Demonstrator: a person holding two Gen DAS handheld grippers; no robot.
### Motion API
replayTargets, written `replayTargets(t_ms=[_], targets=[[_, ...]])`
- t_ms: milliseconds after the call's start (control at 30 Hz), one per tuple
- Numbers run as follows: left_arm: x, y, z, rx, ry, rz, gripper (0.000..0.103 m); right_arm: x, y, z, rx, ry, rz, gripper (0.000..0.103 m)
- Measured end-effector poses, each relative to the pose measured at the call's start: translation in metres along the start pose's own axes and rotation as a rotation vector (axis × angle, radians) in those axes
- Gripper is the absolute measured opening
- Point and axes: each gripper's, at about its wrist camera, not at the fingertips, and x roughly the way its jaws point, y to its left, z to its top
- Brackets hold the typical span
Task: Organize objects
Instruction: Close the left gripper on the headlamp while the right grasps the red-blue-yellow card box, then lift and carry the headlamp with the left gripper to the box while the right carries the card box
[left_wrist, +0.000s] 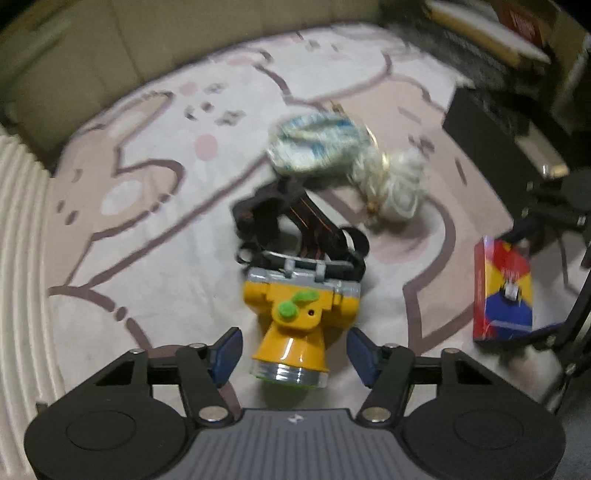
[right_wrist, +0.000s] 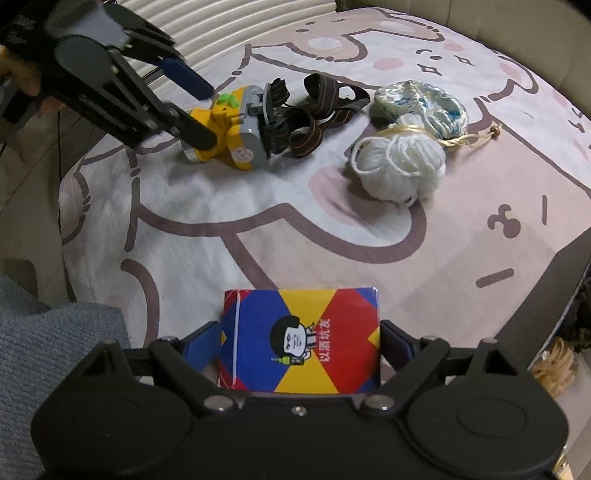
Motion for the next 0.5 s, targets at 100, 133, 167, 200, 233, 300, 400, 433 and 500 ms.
replayTargets(t_ms=[100, 133, 167, 200, 233, 300, 400, 433, 500], targets=[[0.014, 0.000, 0.005, 0.026, 0.050, -0.007, 0.054, 0.001, 0.000, 0.000, 0.004, 0.000, -0.001, 0.091], [0.019, 0.001, 0.006, 0.028, 0.061, -0.007, 0.052, 0.001, 0.000, 0.000, 0.005, 0.000, -0.001, 0.091], [0.022, 0.002, 0.008, 0.024, 0.068, -0.008, 0.051, 0.001, 0.000, 0.000, 0.005, 0.000, -0.003, 0.091], [0.026, 0.004, 0.009, 0.018, 0.073, -0.005, 0.051, 0.002, 0.000, 0.000, 0.005, 0.001, -0.004, 0.091], [0.030, 0.005, 0.010, 0.017, 0.081, 0.000, 0.051, 0.002, 0.000, 0.001, 0.005, 0.002, -0.005, 0.091], [0.035, 0.007, 0.010, 0.008, 0.090, -0.010, 0.050, 0.003, 0.000, 0.000, 0.003, 0.001, -0.007, 0.091], [0.035, 0.009, 0.010, -0.018, 0.074, -0.030, 0.045, 0.003, 0.002, 0.000, -0.004, -0.007, -0.013, 0.091], [0.033, 0.009, 0.008, -0.030, 0.059, -0.027, 0.044, 0.003, 0.002, 0.000, -0.009, -0.011, -0.015, 0.090], [0.031, 0.008, 0.005, -0.042, 0.027, -0.019, 0.044, 0.002, 0.003, -0.001, -0.007, -0.027, -0.020, 0.090]])
